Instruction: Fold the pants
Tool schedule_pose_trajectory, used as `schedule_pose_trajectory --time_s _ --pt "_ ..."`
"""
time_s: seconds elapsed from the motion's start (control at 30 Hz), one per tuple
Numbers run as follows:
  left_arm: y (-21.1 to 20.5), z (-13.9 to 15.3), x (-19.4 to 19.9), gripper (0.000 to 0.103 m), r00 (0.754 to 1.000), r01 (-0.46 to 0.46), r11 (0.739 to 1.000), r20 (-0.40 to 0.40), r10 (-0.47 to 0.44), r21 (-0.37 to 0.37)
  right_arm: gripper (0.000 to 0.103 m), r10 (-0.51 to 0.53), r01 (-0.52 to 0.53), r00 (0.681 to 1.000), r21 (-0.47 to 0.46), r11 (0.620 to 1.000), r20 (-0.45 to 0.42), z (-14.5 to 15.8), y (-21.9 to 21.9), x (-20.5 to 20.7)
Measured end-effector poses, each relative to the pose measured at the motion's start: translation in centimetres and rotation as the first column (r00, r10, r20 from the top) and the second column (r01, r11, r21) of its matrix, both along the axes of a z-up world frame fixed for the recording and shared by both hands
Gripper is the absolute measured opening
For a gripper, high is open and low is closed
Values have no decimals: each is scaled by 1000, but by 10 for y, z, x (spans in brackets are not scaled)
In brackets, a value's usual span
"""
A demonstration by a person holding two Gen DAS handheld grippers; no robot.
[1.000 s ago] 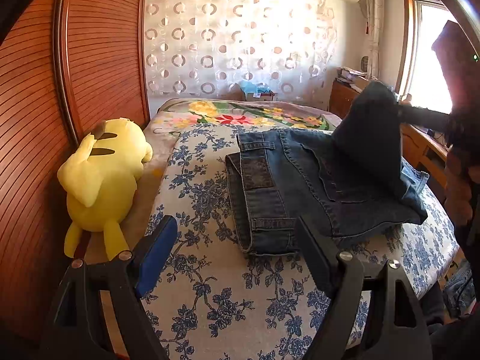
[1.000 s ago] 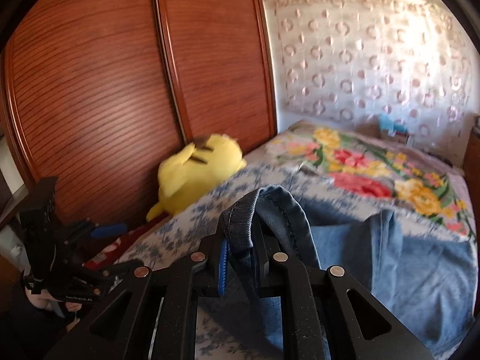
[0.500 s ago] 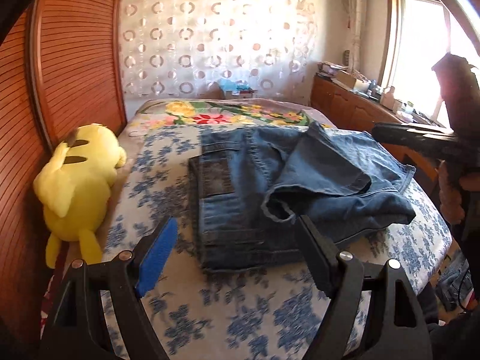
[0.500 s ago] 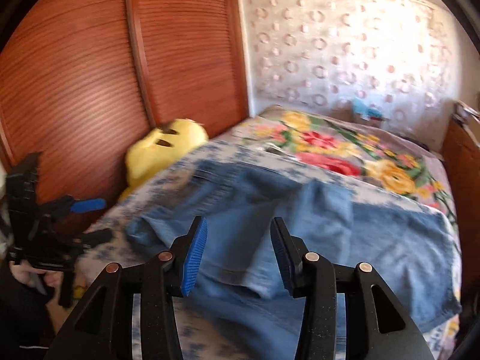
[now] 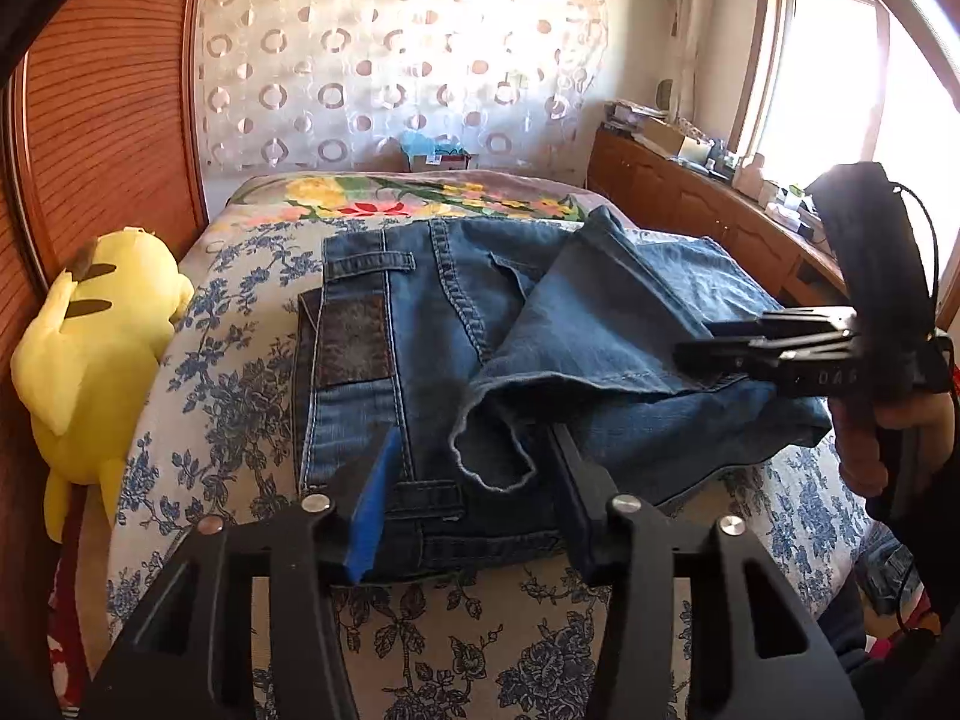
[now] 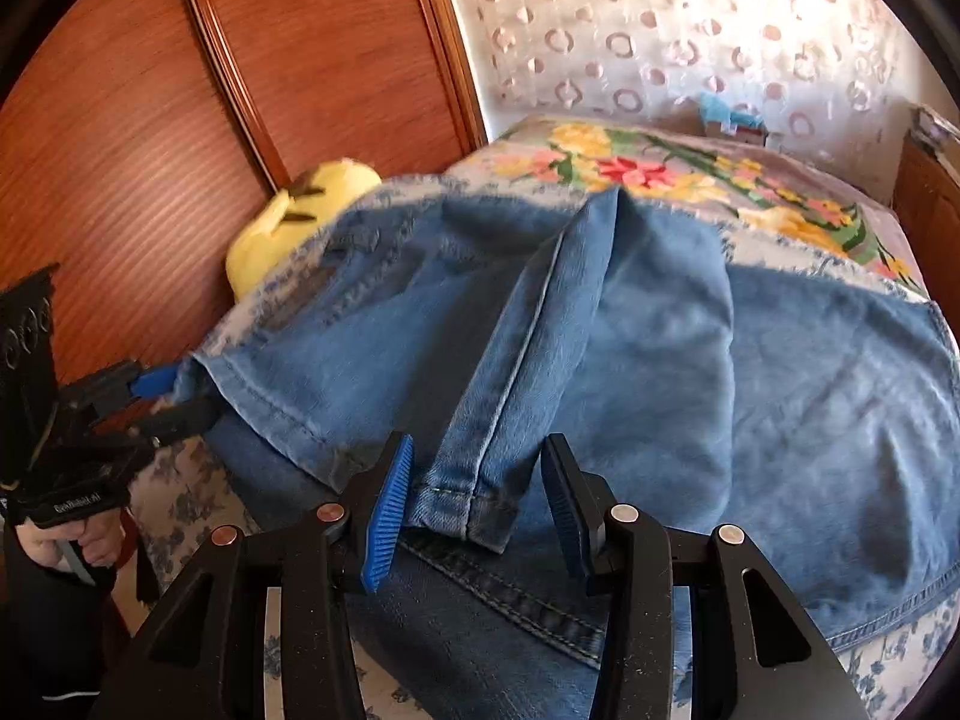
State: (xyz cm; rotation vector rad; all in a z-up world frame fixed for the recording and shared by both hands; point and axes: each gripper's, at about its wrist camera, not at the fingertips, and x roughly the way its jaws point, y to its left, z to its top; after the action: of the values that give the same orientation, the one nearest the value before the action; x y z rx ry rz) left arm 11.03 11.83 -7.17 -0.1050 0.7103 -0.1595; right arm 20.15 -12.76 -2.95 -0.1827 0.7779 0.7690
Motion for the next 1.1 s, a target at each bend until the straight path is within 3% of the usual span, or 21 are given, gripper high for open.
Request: schedule_pose_trajectory --time_s 0.13,0.17,0.2,0.23,0.5,0.7,1.1 --pt "-3 -1 -3 36 1000 15 1000 9 -15 -4 46 -2 2 1000 -10 1000 -7 6 3 10" --pt "-5 -1 -3 34 1000 20 1000 11 -20 -3 42 -1 1 1000 -7 1000 -3 10 3 9" --pt "-6 0 -4 31 1000 25 1000 11 -25 -4 25 2 -2 1000 -2 1000 7 14 3 8" --pt "-6 0 -5 26 1000 28 1000 13 -28 -4 23 8 -8 1000 -2 1000 20 18 2 4" --pt "-7 10 -23 10 998 31 999 56 -29 -35 19 64 -68 984 20 997 169 64 26 -9" --pt "4 20 -43 7 995 10 998 96 -3 -64 18 117 -128 962 26 991 248 98 75 -5" --pt "36 10 -47 7 995 -66 996 70 70 -63 18 162 -162 952 -23 987 258 81 176 24"
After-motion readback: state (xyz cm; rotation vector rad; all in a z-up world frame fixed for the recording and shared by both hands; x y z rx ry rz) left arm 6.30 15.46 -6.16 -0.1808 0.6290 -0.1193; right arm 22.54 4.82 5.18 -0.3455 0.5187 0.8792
